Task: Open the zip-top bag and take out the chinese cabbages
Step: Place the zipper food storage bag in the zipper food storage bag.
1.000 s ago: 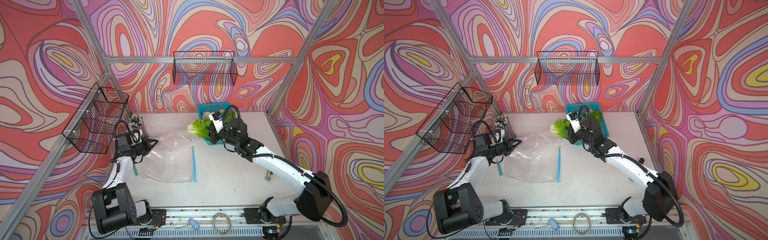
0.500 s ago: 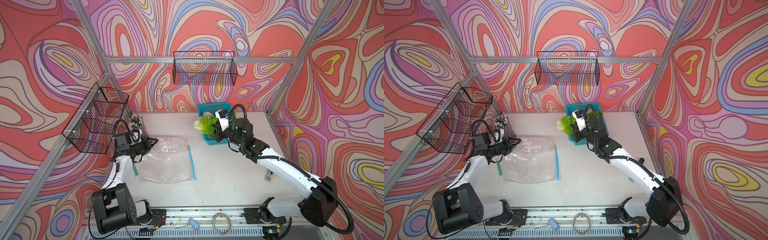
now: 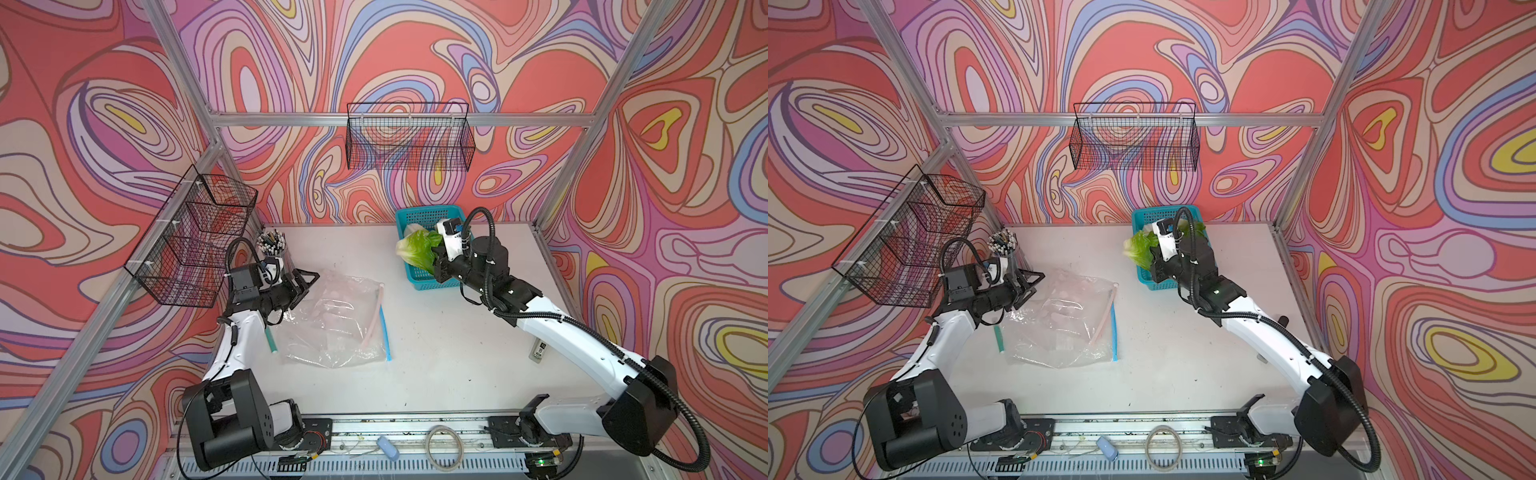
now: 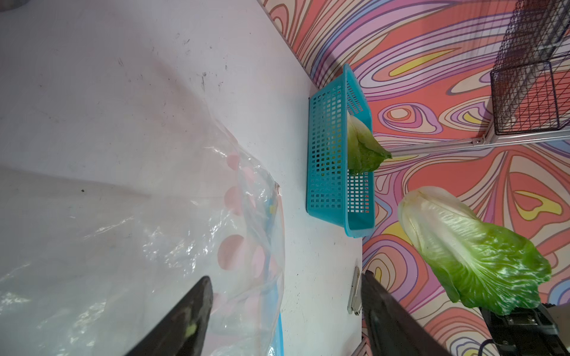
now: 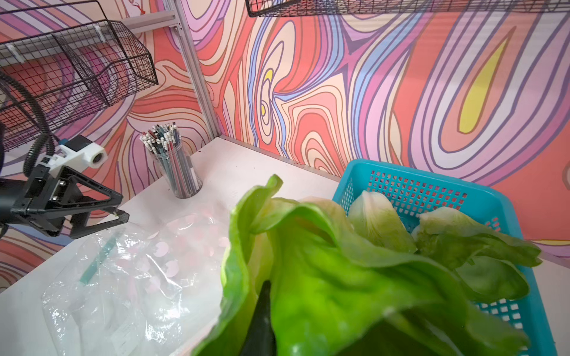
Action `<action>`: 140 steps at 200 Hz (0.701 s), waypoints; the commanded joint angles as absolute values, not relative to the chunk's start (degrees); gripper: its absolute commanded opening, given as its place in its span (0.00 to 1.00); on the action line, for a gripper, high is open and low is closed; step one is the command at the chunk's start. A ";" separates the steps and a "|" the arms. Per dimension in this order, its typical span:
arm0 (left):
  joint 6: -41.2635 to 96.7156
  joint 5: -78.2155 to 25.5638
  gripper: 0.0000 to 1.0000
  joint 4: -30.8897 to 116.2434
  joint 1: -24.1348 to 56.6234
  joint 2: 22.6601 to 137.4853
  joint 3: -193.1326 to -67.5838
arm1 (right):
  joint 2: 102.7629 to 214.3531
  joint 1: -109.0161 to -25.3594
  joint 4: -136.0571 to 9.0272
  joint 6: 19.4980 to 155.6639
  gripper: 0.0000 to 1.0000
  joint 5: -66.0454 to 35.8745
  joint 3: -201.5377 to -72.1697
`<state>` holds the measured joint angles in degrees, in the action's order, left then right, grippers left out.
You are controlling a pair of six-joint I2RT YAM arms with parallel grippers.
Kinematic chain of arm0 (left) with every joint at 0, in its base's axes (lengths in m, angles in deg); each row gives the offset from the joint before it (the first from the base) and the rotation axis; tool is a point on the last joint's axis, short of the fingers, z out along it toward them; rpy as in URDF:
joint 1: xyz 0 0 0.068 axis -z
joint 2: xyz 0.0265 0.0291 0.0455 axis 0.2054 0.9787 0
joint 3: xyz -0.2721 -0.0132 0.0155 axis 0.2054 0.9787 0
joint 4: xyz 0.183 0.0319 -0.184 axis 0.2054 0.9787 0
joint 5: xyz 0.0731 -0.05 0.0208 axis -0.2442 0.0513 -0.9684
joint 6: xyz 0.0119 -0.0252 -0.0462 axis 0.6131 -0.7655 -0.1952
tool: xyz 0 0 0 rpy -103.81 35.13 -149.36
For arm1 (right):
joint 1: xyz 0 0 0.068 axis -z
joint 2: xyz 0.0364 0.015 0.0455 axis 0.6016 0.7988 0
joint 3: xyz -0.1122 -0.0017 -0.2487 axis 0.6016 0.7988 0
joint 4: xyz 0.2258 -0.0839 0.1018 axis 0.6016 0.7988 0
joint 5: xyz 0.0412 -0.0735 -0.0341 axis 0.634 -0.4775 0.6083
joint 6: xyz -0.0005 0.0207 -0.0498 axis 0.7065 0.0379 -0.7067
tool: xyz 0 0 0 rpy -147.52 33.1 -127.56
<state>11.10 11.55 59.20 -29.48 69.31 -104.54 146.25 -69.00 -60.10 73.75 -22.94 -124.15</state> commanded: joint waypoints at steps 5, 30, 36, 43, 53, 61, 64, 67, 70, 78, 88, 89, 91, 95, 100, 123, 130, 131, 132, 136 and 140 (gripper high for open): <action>13.22 10.32 0.78 60.92 -29.76 67.86 -106.64 | 144.30 -68.15 -60.00 74.58 0.00 -25.93 -123.98; 13.57 9.84 0.78 62.47 -29.74 67.58 -106.72 | 144.31 -67.34 -59.15 74.77 0.00 -27.12 -124.05; 13.57 9.87 0.77 62.51 -29.78 67.63 -106.65 | 144.39 -67.15 -59.05 74.93 0.00 -27.41 -124.01; 13.68 9.74 0.77 62.57 -29.79 67.65 -106.73 | 144.32 -66.90 -58.82 75.00 0.00 -27.69 -124.00; 13.68 9.78 0.77 62.64 -29.77 67.58 -106.73 | 144.61 -66.45 -58.61 75.16 0.00 -27.94 -124.00; 13.72 9.78 0.77 62.67 -29.78 67.58 -106.77 | 144.74 -66.07 -58.45 75.42 0.00 -28.12 -123.91; 13.74 9.78 0.77 62.63 -29.78 67.62 -106.74 | 144.81 -65.96 -58.42 75.40 0.00 -28.13 -123.91; 13.74 9.78 0.77 62.69 -29.78 67.58 -106.78 | 144.81 -65.83 -58.43 75.46 0.00 -28.13 -123.79; 13.77 9.78 0.77 62.68 -29.78 67.57 -106.74 | 144.89 -65.70 -58.36 75.45 0.00 -28.09 -123.82; 13.83 9.74 0.77 62.68 -29.78 67.62 -106.78 | 145.05 -65.47 -58.35 75.46 0.00 -28.19 -123.67; 13.77 9.63 0.77 62.67 -29.78 67.62 -106.74 | 145.31 -65.00 -58.51 75.76 0.00 -28.38 -123.64; 13.80 9.62 0.78 62.63 -29.78 67.68 -106.74 | 145.34 -64.97 -58.52 75.79 0.00 -28.39 -123.64; 13.82 9.61 0.77 62.67 -29.78 67.67 -106.74 | 145.36 -64.90 -58.52 75.81 0.00 -28.36 -123.60; 13.77 9.61 0.78 62.80 -29.78 67.66 -106.79 | 145.45 -64.69 -58.40 75.95 0.00 -28.32 -123.56; 13.80 9.50 0.77 62.82 -29.78 67.66 -106.75 | 145.61 -64.50 -58.42 75.95 0.00 -28.31 -123.60; 13.88 9.35 0.77 62.79 -29.79 67.67 -106.75 | 146.41 -63.45 -58.52 76.44 0.00 -28.06 -123.45; 13.84 9.26 0.78 62.81 -29.78 67.66 -106.82 | 146.71 -63.28 -58.51 76.60 0.00 -28.09 -123.42; 13.84 9.26 0.78 62.84 -29.78 67.71 -106.78 | 146.74 -63.23 -58.51 76.60 0.00 -28.12 -123.45; 13.83 9.26 0.78 62.85 -29.78 67.73 -106.76 | 146.76 -63.16 -58.52 76.70 0.00 -28.08 -123.46; 13.83 9.26 0.78 62.83 -29.78 67.75 -106.79 | 146.92 -63.01 -58.52 76.75 0.00 -28.09 -123.56; 13.84 9.11 0.78 62.78 -29.78 67.79 -106.82 | 147.03 -62.84 -58.52 76.76 0.00 -28.06 -123.56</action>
<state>12.41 9.83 61.40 -29.48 68.61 -105.24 146.31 -63.84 -57.81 75.89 -27.42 -124.09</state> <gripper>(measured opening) 0.774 0.049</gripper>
